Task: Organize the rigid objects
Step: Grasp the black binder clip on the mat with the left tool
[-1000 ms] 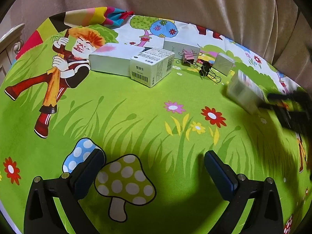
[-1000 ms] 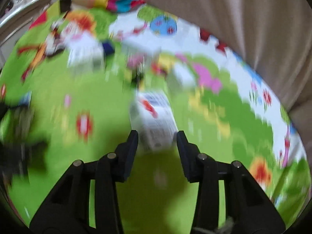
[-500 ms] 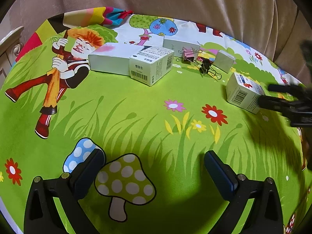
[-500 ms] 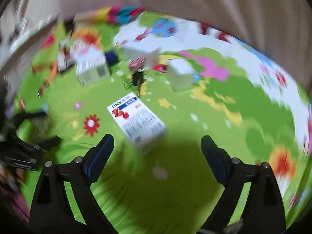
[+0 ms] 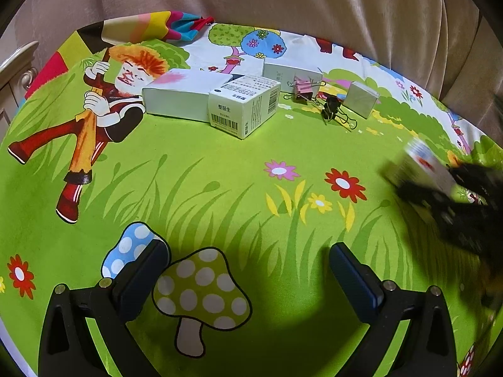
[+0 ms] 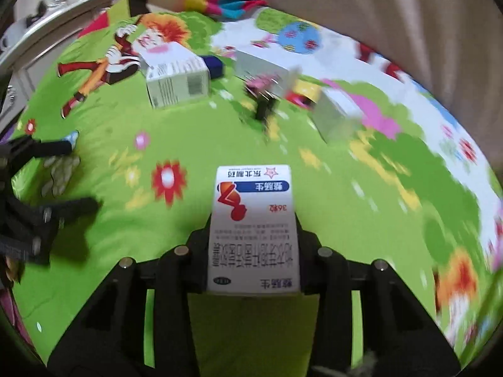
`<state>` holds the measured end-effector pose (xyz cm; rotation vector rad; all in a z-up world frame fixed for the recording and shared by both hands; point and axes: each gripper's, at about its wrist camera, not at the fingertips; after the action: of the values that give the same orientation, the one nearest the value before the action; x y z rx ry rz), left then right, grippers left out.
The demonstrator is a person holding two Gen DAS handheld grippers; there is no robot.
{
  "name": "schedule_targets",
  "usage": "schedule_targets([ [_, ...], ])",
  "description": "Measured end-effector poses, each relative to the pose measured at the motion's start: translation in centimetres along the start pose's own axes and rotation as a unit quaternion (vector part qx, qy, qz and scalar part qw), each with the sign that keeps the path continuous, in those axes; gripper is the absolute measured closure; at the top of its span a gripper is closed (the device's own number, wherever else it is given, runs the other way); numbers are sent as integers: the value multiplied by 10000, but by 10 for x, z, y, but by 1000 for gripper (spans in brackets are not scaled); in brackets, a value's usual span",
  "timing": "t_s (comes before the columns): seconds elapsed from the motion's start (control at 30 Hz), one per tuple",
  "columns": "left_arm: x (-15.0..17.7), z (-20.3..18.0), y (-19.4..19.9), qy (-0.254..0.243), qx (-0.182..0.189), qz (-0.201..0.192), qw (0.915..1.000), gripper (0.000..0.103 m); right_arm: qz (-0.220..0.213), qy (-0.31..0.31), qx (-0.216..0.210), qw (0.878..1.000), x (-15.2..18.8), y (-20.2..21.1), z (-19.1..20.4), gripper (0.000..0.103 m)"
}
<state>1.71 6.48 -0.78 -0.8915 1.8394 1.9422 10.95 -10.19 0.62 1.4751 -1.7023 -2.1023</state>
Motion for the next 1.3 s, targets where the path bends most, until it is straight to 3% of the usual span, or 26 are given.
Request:
schedule_targets([
  [0.23, -1, -3, -2, -86, -111, 58, 9999, 0, -19, -800, 533, 9954, 55, 39, -20, 59],
  [0.3, -1, -3, -3, -112, -137, 72, 9998, 0, -101, -1011, 457, 9938, 64, 43, -25, 59],
  [0.57, -5, -5, -5, -8, -236, 135, 9996, 0, -183, -1300, 473, 9902, 68, 44, -29, 58],
  [0.8, -68, -51, -49, -83, 205, 367, 9991, 0, -188, -1312, 489, 9900, 68, 44, -29, 58],
  [0.9, -108, -72, -81, -117, 127, 371, 9992, 0, -188, -1314, 489, 9899, 68, 43, -29, 58],
  [1.03, -134, -93, -107, -246, -156, 266, 9992, 0, -192, -1322, 484, 9899, 68, 43, -29, 58],
  [1.1, -136, -96, -106, -283, -115, 133, 9994, 20, -193, -1335, 474, 9897, 68, 43, -30, 58],
  [1.13, -134, -96, -99, -331, -70, 12, 9994, 57, -194, -1341, 467, 9897, 68, 43, -30, 58],
  [1.17, -129, -98, -91, -472, 3, 7, 9989, 77, -197, -1351, 458, 9896, 68, 43, -30, 58],
  [1.3, -84, -78, -53, -556, 520, -172, 9969, 77, -202, -1379, 468, 9891, 68, 44, -30, 58],
])
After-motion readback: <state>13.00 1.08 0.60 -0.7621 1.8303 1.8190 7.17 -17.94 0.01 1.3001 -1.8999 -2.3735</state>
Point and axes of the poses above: each gripper's, at about its wrist camera, not at the fingertips, and y roughly against the way its jaws point, z to its left, x to its underside, and after that the axes turned 3 degrees about -y, right-handed
